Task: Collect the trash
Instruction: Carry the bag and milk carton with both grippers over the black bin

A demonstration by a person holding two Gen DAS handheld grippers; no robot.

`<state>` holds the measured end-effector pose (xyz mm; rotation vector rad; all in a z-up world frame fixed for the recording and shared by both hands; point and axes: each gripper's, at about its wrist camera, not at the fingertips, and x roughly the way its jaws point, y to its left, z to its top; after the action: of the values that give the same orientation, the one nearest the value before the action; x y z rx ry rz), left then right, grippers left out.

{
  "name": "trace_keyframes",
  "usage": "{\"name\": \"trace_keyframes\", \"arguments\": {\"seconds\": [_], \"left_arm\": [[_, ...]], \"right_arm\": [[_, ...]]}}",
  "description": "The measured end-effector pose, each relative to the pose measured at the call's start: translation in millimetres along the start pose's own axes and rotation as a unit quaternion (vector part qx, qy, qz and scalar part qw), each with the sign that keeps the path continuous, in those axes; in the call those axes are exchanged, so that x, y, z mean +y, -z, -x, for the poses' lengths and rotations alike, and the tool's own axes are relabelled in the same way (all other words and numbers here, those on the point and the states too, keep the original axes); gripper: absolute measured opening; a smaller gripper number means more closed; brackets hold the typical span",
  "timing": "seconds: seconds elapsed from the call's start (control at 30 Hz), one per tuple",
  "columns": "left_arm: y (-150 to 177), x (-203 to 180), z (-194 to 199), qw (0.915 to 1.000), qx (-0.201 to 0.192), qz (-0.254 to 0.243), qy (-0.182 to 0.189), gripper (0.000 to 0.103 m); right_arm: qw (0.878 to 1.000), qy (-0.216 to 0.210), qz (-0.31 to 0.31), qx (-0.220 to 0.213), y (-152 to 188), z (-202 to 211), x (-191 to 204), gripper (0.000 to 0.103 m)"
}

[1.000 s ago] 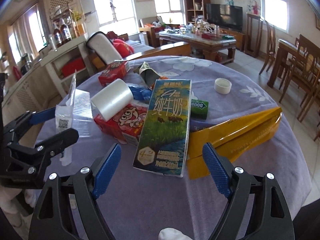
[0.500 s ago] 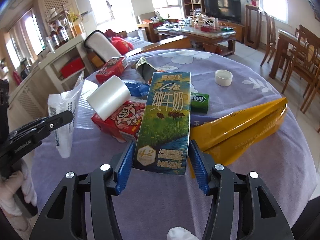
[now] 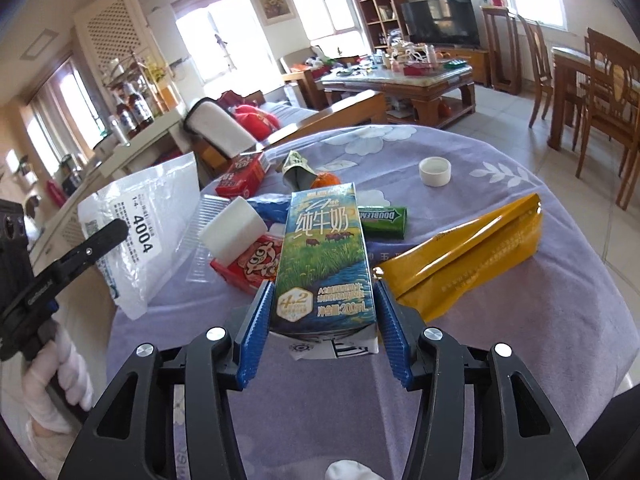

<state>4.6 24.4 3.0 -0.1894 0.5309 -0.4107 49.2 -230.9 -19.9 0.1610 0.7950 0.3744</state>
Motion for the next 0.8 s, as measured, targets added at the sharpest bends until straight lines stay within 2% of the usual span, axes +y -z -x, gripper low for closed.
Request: {"name": "trace_keyframes", "arguments": {"seconds": [0.17,0.4,0.8], "left_arm": [[-10,-29,4,0.9991,-0.012,-0.021,0.035,0.006],[-11,-83,-6,0.9941,-0.014,-0.058,0.090,0.006],[-4,-194,-33,0.9737,-0.002,-0.116,0.196,0.006]], "right_arm": [[1.000,0.008,0.010,-0.021,-2,36,-5,0.051],[0.998,0.035,0.012,-0.044,3,94,-32,0.051],[0.991,0.107,-0.027,-0.081,50,193,-114,0.051]]}}
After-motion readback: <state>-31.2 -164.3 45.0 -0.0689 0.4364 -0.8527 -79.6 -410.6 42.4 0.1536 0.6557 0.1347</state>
